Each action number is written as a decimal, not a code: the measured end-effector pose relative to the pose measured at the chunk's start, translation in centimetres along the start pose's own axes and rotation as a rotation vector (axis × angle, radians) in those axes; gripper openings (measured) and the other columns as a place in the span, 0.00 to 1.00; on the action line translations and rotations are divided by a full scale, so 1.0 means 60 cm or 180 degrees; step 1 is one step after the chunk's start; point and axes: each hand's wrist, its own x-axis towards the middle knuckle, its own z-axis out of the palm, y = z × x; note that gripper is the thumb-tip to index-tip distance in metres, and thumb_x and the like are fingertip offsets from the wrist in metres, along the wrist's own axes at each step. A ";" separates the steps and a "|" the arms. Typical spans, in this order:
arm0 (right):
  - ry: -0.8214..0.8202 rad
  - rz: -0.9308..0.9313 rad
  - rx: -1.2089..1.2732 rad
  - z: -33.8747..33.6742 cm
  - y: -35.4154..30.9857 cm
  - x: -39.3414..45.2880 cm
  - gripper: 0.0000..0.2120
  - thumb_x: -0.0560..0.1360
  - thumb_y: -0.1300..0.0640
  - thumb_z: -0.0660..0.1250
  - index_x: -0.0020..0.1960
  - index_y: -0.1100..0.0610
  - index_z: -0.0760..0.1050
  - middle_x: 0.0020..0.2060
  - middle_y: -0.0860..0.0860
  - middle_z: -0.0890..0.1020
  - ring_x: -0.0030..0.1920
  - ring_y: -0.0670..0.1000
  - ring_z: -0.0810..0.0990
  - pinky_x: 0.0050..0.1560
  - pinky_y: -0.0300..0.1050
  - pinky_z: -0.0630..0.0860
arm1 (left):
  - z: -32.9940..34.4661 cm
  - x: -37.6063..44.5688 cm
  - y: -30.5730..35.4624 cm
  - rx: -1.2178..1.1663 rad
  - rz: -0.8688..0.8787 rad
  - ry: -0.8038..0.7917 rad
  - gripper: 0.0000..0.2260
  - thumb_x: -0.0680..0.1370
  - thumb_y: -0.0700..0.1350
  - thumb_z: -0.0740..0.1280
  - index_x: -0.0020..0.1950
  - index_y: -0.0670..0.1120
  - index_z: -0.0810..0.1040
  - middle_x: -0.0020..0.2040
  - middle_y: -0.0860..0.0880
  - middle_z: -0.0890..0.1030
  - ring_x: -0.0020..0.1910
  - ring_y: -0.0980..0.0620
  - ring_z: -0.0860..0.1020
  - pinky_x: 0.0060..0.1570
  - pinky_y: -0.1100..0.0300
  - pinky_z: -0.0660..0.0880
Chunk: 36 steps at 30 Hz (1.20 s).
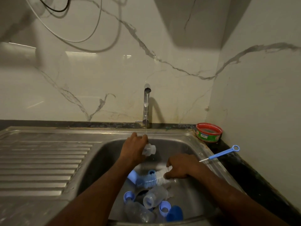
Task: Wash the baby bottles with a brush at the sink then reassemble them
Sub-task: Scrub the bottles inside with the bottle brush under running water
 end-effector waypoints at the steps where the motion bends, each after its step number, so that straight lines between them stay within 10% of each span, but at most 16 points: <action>1: 0.0003 -0.0010 -0.0011 0.000 -0.001 0.000 0.26 0.75 0.36 0.68 0.67 0.49 0.75 0.64 0.49 0.79 0.62 0.51 0.76 0.62 0.52 0.74 | 0.006 -0.003 -0.004 -0.0408 -0.0184 0.0029 0.29 0.73 0.54 0.76 0.68 0.51 0.67 0.66 0.47 0.74 0.63 0.49 0.72 0.62 0.54 0.74; 5: -0.0003 -0.0029 -0.0017 -0.001 0.000 0.002 0.24 0.74 0.36 0.68 0.64 0.49 0.77 0.61 0.48 0.80 0.61 0.52 0.78 0.57 0.50 0.73 | 0.041 -0.004 -0.020 -0.1504 -0.0779 -0.0149 0.28 0.72 0.50 0.78 0.68 0.46 0.71 0.62 0.48 0.79 0.59 0.51 0.78 0.58 0.59 0.76; 36: -0.0108 -0.0086 -0.0009 0.001 -0.004 0.005 0.22 0.75 0.37 0.68 0.62 0.49 0.79 0.58 0.48 0.81 0.57 0.50 0.78 0.57 0.49 0.76 | 0.051 -0.004 -0.004 -0.2067 -0.1067 0.0287 0.24 0.72 0.48 0.78 0.65 0.44 0.76 0.60 0.45 0.81 0.58 0.51 0.80 0.56 0.61 0.75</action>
